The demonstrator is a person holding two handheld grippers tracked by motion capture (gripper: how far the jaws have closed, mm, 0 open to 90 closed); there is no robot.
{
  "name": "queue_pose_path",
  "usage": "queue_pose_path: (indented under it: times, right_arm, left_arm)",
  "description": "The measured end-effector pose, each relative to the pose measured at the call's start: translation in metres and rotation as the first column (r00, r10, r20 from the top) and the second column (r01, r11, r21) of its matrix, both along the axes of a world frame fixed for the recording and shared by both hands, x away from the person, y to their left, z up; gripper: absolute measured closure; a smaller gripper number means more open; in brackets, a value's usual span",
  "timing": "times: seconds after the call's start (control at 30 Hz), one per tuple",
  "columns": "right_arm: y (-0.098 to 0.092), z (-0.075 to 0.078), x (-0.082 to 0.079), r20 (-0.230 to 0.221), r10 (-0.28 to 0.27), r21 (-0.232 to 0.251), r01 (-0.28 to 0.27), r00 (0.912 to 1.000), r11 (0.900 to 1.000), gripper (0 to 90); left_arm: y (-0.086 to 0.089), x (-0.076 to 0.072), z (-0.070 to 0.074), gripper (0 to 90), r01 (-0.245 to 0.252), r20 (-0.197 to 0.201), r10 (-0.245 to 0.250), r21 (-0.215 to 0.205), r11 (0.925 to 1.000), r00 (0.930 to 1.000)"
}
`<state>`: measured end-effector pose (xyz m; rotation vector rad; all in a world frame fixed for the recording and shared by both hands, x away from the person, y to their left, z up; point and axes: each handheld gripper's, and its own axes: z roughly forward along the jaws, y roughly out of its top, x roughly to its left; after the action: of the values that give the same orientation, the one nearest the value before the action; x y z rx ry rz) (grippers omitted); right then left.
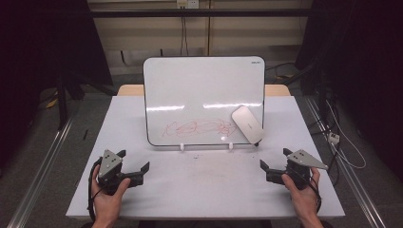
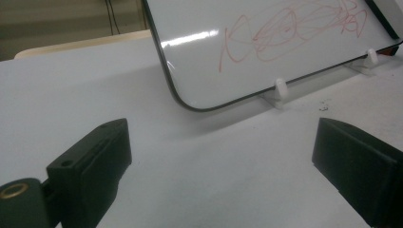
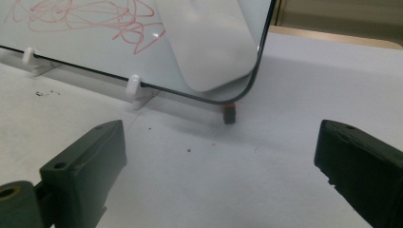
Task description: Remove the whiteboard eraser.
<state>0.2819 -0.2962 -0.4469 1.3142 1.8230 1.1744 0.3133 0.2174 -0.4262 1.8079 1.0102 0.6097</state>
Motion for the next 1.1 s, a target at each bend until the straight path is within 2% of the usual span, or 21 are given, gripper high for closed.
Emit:
queue_pose_path:
  times: [0.07, 0.27, 0.33, 0.4, 0.6, 0.67, 0.77, 0.8, 0.83, 0.87, 0.93, 0.97, 1.1]
  right_arm:
    - [0.000, 0.000, 0.000, 0.000, 0.003, 0.000, -0.003, 1.0000, 1.000, 3.0]
    - [0.002, 0.000, 0.002, -0.015, 0.007, 0.006, -0.007, 0.9999, 1.000, 3.0]
    - [0.005, 0.000, 0.003, -0.026, 0.008, -0.019, -0.008, 0.9996, 1.000, 4.1]
    - [0.007, 0.000, 0.004, -0.027, 0.006, -0.022, -0.007, 0.9996, 1.000, 4.2]
    - [0.012, 0.005, 0.013, -0.035, 0.014, -0.037, -0.015, 0.9993, 0.999, 3.8]
    - [0.015, 0.007, 0.016, -0.036, 0.016, -0.043, -0.017, 0.9992, 0.999, 3.4]
    - [0.019, 0.007, 0.021, -0.036, 0.022, -0.055, -0.024, 0.9991, 0.998, 3.5]
    - [0.021, 0.007, 0.023, -0.040, 0.018, -0.060, -0.020, 0.9990, 0.998, 4.2]
    - [0.024, 0.009, 0.026, -0.039, 0.026, -0.082, -0.029, 0.9989, 0.996, 6.2]
    - [0.026, 0.011, 0.026, -0.016, 0.029, -0.086, -0.031, 0.9994, 0.996, 5.9]
    - [0.028, 0.012, 0.027, -0.003, 0.021, -0.076, -0.021, 0.9998, 0.997, 6.0]
    - [0.031, 0.017, 0.031, 0.003, 0.034, -0.060, -0.034, 0.9994, 0.998, 5.1]
    - [0.037, 0.022, 0.036, 0.009, 0.046, -0.076, -0.045, 0.9989, 0.996, 4.9]
  left_arm:
    - [0.000, 0.001, 0.000, 5.6, -0.002, -0.004, 0.002, 0.015, 0.9999, 1.0000]
    - [-0.002, 0.002, -0.001, 5.6, -0.014, -0.011, 0.015, 0.015, 0.9998, 0.9998]
    - [-0.001, 0.001, -0.002, 5.6, -0.013, -0.023, 0.013, 0.030, 0.9995, 0.9997]
    - [-0.002, -0.001, -0.002, 5.6, -0.013, -0.032, 0.014, 0.029, 0.9995, 0.9994]
    - [-0.002, -0.001, -0.002, 5.6, -0.005, -0.012, 0.005, 0.046, 0.9989, 0.9999]
    - [-0.001, 0.000, -0.003, 5.6, -0.002, -0.028, 0.004, 0.048, 0.9988, 0.9996]
    - [-0.002, -0.001, -0.003, 5.6, 0.005, -0.026, -0.004, 0.037, 0.9993, 0.9997]
    - [-0.002, -0.002, -0.002, 5.6, 0.011, -0.024, -0.010, 0.049, 0.9988, 0.9997]
    - [-0.002, -0.002, -0.002, 5.6, 0.009, -0.019, -0.008, 0.045, 0.9990, 0.9998]
    - [-0.003, -0.003, -0.001, 5.6, 0.007, -0.017, -0.007, 0.042, 0.9991, 0.9998]
    - [-0.003, -0.003, -0.001, 5.6, 0.004, -0.016, -0.003, 0.040, 0.9992, 0.9999]
    - [-0.003, -0.003, 0.000, 5.5, 0.002, -0.018, -0.002, 0.038, 0.9993, 0.9998]
    - [-0.005, -0.003, 0.000, 5.5, 0.013, -0.022, -0.012, 0.040, 0.9991, 0.9997]
